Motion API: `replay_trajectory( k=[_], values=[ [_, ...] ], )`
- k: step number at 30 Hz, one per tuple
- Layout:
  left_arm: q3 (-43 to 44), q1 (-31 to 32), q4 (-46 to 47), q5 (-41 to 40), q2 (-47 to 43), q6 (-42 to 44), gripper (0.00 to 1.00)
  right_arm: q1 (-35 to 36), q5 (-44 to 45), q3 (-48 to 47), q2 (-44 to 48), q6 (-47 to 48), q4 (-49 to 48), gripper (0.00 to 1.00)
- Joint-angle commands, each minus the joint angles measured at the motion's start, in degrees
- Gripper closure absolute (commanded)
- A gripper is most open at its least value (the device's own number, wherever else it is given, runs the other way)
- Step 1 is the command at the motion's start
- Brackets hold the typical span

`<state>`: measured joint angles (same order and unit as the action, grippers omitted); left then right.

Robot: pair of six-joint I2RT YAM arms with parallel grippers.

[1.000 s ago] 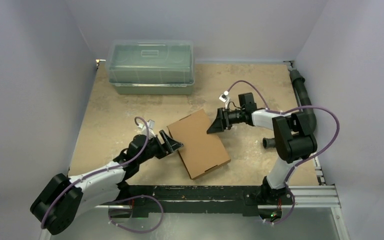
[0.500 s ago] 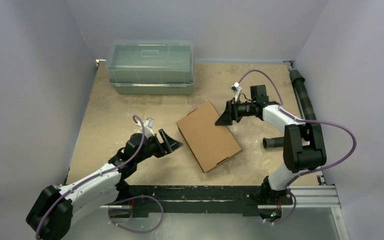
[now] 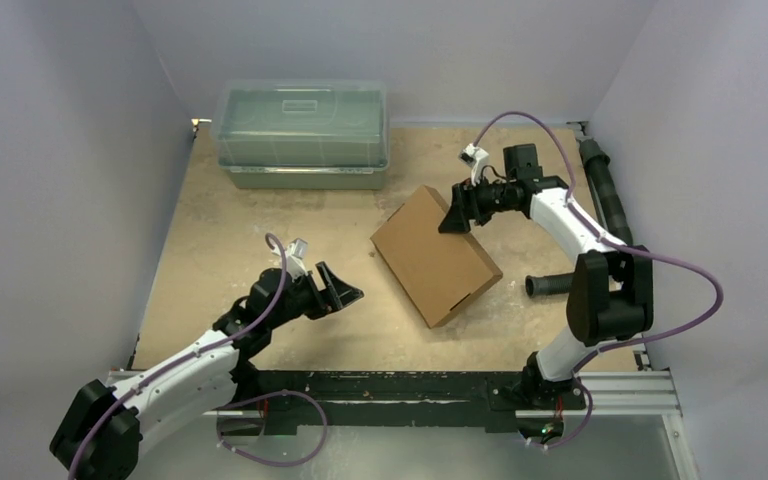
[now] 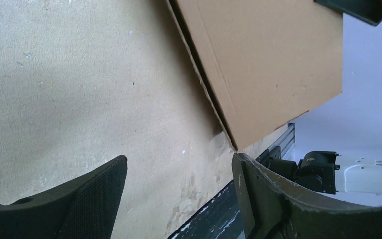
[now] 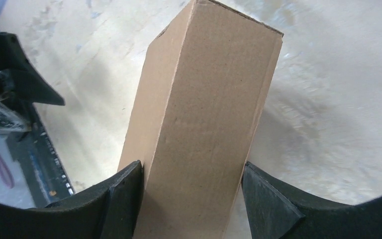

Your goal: Fold the paper box

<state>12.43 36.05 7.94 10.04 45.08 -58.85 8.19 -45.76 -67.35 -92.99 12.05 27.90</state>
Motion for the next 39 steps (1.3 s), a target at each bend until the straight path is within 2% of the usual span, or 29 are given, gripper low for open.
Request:
replay_trajectory(
  k=[1,10,15,20,29,39],
  values=[
    [1.58,0.02,-0.83,0.15,-0.87,2.03,0.24,-0.40,12.94,-6.68,-0.30,10.16,2.46,0.42],
    [1.58,0.04,-1.27,-0.15,-0.61,3.14,0.24,0.41,27.44,-14.95,-0.53,14.98,5.78,0.42],
    [1.25,0.05,-1.33,-0.20,-0.52,3.46,0.24,3.85,38.48,-14.26,0.55,17.45,3.22,0.40],
    [1.02,0.07,-1.86,-0.20,-1.23,3.62,0.24,8.29,44.33,-11.80,1.95,17.74,0.81,0.34],
    [0.56,0.01,-2.28,0.02,-2.23,3.53,0.24,9.48,38.52,-11.37,4.47,13.85,3.51,0.12],
    [1.34,0.02,-4.06,0.16,-4.59,3.69,0.24,8.93,26.90,-11.34,7.91,6.46,6.07,0.07]
  ],
)
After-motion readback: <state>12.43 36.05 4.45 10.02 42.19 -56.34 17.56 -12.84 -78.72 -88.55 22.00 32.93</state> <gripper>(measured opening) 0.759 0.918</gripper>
